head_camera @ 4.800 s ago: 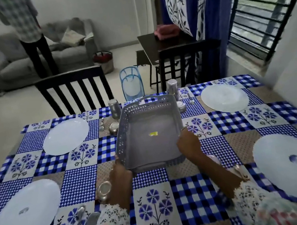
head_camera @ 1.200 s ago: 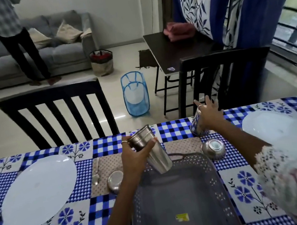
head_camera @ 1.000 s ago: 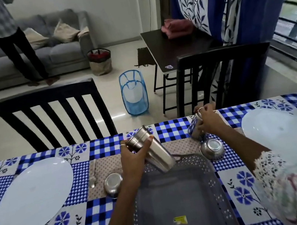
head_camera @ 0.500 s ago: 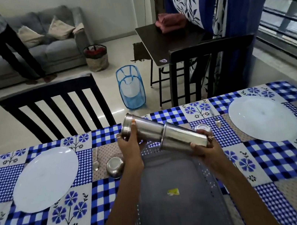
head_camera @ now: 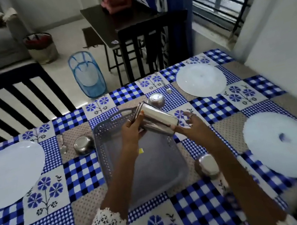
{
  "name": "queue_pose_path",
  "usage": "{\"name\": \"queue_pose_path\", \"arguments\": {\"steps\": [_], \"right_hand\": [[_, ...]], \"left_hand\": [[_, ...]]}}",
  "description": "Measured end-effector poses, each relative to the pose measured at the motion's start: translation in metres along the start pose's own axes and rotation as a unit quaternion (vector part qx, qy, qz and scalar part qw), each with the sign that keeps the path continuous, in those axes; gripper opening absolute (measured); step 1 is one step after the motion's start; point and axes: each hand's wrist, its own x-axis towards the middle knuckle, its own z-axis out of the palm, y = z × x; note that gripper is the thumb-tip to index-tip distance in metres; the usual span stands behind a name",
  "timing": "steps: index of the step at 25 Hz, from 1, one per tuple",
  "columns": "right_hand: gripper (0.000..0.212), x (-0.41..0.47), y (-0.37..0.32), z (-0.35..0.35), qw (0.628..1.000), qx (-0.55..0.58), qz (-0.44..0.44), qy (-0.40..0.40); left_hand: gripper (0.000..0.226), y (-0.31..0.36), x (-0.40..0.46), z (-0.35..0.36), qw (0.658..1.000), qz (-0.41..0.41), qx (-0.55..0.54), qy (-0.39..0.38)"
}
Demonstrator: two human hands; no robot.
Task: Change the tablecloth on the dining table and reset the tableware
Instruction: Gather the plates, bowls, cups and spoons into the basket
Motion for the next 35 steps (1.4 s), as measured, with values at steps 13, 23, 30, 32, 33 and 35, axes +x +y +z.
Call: {"name": "queue_pose_path", "arguments": {"steps": [13, 23, 30, 32, 33, 35], "right_hand": [[0.093, -0.098, 0.144, -0.066, 0.936, -0.228, 0.249, -0.105], [0.086, -0.12, 0.125, -0.098, 0.934, 0.34, 0.089, -0.07], [0.088, -0.083, 0.1, -0.055, 0.913, 0.396, 0.049, -0.086], [0.082, -0.077, 0.096, -0.054, 0.934, 0.337, 0.061, -0.099], [0.073, -0.072, 0.094, -0.054, 0.955, 0.265, 0.061, -0.115], [0.059, -0.055, 0.093, -0.055, 0.98, 0.112, 0.047, -0.16]], "left_hand": [[0.006, -0.056, -0.034, 0.024, 0.991, -0.026, 0.089, -0.094], [0.014, -0.041, -0.035, 0.018, 0.995, -0.061, 0.045, -0.068], [0.044, -0.043, -0.041, 0.027, 0.979, -0.13, 0.046, -0.147], [0.04, -0.042, -0.036, 0.026, 0.982, -0.114, 0.048, -0.142], [0.036, -0.041, -0.033, 0.027, 0.983, -0.107, 0.052, -0.139], [0.029, -0.039, -0.028, 0.031, 0.985, -0.084, 0.07, -0.131]]}}
